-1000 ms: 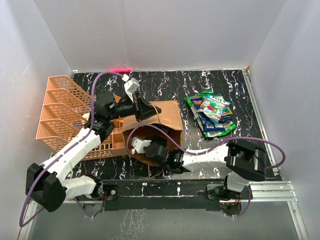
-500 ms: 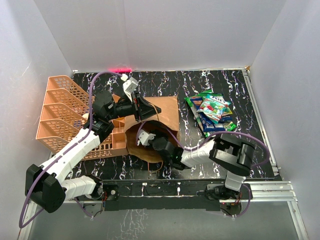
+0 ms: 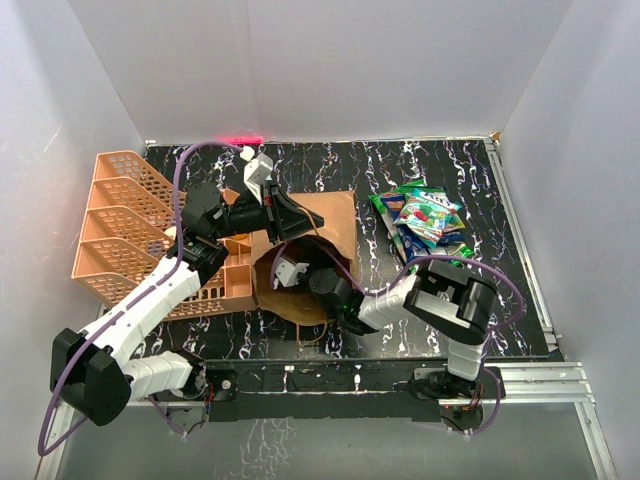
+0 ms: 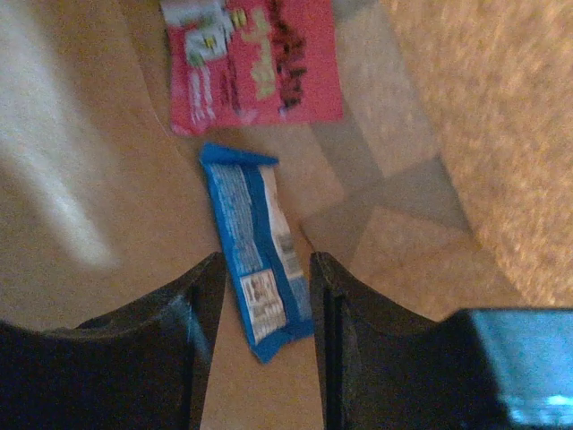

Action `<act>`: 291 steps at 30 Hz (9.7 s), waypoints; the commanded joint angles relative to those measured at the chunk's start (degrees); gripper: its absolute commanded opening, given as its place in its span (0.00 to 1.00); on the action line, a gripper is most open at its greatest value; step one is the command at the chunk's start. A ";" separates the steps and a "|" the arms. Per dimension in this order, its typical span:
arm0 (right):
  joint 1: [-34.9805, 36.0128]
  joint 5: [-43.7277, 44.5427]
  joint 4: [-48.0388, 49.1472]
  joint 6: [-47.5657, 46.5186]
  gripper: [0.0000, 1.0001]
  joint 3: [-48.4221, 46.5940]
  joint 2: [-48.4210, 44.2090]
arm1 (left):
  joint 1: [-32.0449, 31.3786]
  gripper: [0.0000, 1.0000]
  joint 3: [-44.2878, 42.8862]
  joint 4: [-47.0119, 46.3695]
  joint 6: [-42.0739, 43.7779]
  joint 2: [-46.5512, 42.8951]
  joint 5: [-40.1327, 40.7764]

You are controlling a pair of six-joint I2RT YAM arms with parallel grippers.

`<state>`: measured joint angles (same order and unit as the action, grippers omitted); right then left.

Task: Take the snacks out of the paper bag
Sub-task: Take out the snack from the paper bag, then place the snack at the center of the board, then take out the snack from the paper bag.

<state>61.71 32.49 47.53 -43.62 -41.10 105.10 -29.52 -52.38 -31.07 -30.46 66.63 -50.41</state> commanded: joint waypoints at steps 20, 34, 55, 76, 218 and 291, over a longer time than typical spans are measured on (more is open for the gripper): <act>-9.91 -1.20 -16.74 -4.20 0.70 -20.73 13.85 | -0.19 0.00 1.23 -7.12 -2.73 -2.79 -2.96; -13.80 6.39 -14.92 -14.14 0.35 -34.95 22.91 | -0.19 0.00 0.84 -4.72 -1.47 -2.61 -1.68; -3.77 -0.47 -33.27 9.28 0.07 -18.06 0.16 | -0.04 0.00 -0.29 2.76 3.14 -1.11 3.83; 1.30 -27.20 -48.47 30.84 0.07 0.74 -36.34 | -0.08 0.00 -0.71 4.59 4.71 -0.89 4.51; 19.54 7.58 -7.99 23.89 0.39 5.99 -25.84 | 1.39 0.00 -1.52 7.92 7.49 -0.93 5.95; -11.72 2.72 13.08 66.03 0.65 -32.24 28.37 | -4.54 0.00 0.52 -3.64 -0.85 0.03 -1.74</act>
<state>51.48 38.35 54.83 25.04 -69.17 131.70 -33.43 -51.70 -32.60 -32.01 67.46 -50.94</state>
